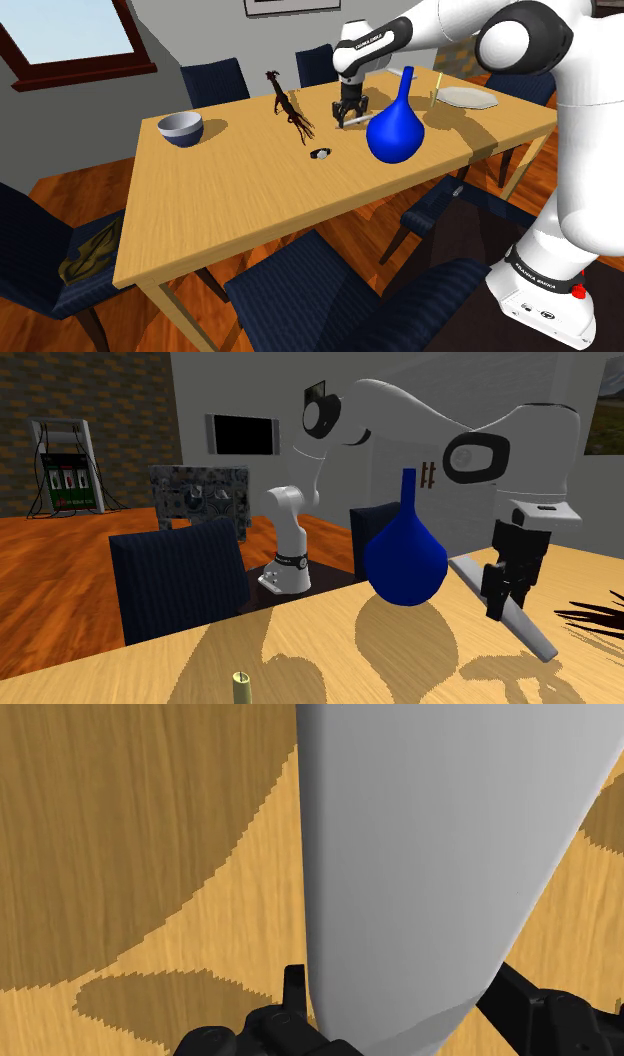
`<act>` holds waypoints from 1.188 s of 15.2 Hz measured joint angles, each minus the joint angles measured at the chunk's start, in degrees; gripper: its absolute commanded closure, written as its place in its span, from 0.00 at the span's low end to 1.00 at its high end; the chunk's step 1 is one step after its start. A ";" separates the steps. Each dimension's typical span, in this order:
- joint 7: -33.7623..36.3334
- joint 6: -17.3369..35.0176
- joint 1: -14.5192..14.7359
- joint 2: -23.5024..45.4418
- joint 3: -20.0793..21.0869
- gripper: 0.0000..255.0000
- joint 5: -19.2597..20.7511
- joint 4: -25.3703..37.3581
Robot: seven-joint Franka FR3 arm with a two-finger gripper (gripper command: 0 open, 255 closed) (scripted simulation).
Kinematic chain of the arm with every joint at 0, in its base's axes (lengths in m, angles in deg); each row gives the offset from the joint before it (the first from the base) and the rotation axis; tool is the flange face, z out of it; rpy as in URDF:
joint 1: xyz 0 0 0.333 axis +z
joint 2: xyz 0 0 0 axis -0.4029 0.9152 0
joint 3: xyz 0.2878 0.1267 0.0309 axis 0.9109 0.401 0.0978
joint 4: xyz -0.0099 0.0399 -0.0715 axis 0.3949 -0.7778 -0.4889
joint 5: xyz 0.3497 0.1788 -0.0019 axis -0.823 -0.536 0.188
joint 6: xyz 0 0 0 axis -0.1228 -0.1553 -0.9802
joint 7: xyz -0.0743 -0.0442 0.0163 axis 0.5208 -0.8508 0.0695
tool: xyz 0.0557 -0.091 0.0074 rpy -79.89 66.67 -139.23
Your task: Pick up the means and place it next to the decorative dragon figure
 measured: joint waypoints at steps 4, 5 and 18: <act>-0.40 2.81 -0.16 1.30 0.20 1.00 -0.43 -1.42; -0.35 3.27 -0.13 1.39 0.20 1.00 -0.45 -1.81; -0.33 3.51 -0.12 1.80 0.23 0.00 -0.49 -2.17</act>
